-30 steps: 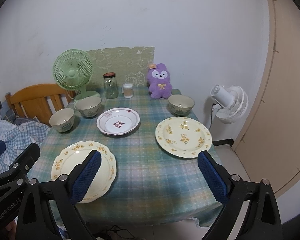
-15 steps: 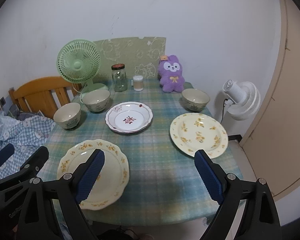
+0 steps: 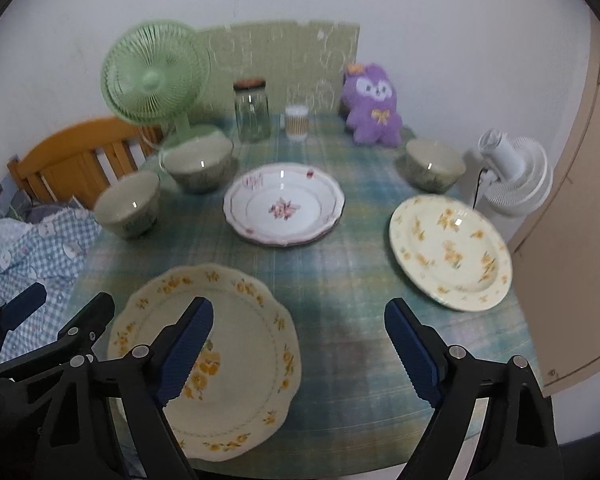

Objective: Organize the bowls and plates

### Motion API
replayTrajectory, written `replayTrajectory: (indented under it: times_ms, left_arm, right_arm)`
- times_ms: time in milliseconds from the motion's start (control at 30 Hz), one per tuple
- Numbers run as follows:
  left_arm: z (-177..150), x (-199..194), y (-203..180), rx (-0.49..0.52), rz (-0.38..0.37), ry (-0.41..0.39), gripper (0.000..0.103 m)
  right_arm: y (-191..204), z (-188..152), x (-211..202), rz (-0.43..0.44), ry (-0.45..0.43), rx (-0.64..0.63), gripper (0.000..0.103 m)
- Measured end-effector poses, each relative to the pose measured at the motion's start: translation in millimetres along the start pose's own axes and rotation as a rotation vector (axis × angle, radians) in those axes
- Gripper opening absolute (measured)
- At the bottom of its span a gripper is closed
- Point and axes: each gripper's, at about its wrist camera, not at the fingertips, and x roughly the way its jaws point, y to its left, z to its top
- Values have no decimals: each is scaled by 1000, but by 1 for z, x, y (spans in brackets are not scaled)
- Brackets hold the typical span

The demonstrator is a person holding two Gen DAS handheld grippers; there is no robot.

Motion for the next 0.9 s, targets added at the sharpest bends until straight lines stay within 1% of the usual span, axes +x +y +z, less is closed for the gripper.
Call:
replayTrajectory:
  times_ms: [200, 300, 400, 533, 667, 733, 833, 900]
  left_arm:
    - [-8, 39, 7, 15, -6, 88, 83]
    - [-16, 56, 10, 23, -3, 135, 82]
    - [-22, 71, 11, 30, -18, 185, 82]
    - [-25, 84, 11, 41, -35, 213, 82]
    - [-26, 96, 13, 46, -39, 243, 77]
    - [-27, 101, 15, 38, -48, 260, 72]
    - [-26, 106, 15, 35, -55, 277, 70]
    - [-26, 110, 16, 34, -59, 287, 66]
  right_arm:
    - [12, -6, 42, -12, 92, -1, 88]
    - [16, -9, 61, -8, 134, 1, 85]
    - [19, -13, 78, -10, 179, 6, 84]
    - [23, -17, 95, -15, 225, 9, 84]
    - [24, -19, 107, -19, 268, 18, 80]
    - [24, -21, 113, -25, 290, 15, 78]
    - [24, -23, 121, -23, 323, 23, 77]
    - [24, -24, 124, -22, 337, 22, 74]
